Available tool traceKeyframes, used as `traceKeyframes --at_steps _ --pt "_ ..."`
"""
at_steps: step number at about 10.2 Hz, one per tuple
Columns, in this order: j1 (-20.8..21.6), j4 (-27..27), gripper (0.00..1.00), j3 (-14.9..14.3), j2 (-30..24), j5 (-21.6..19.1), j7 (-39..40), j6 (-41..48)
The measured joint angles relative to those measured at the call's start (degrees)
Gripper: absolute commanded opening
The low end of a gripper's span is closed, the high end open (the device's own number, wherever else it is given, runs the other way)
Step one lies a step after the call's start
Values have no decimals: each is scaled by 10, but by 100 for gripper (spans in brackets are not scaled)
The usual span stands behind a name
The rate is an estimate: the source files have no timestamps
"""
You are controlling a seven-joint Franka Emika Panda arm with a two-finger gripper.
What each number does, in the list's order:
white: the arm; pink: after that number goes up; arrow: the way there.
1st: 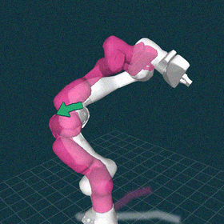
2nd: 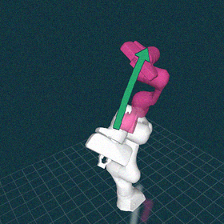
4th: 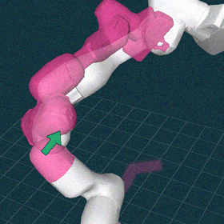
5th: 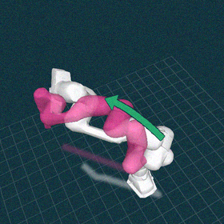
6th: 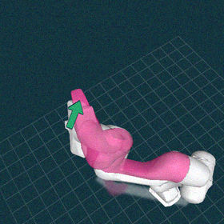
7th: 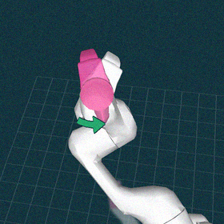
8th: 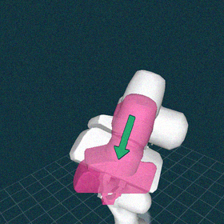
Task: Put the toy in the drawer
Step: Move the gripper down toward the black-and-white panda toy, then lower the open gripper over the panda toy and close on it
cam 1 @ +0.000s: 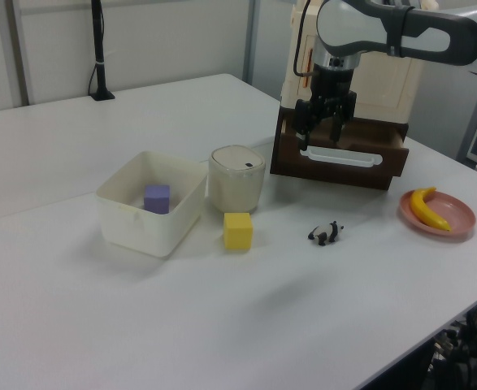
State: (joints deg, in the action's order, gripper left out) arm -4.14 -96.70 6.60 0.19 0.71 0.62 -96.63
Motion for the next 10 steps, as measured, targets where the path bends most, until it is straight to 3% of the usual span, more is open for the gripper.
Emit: traceKeyframes --at_steps 6,10 --pt "-10 0 100 0 6 0 36 0" --pt "-29 -1 100 0 23 4 154 0"
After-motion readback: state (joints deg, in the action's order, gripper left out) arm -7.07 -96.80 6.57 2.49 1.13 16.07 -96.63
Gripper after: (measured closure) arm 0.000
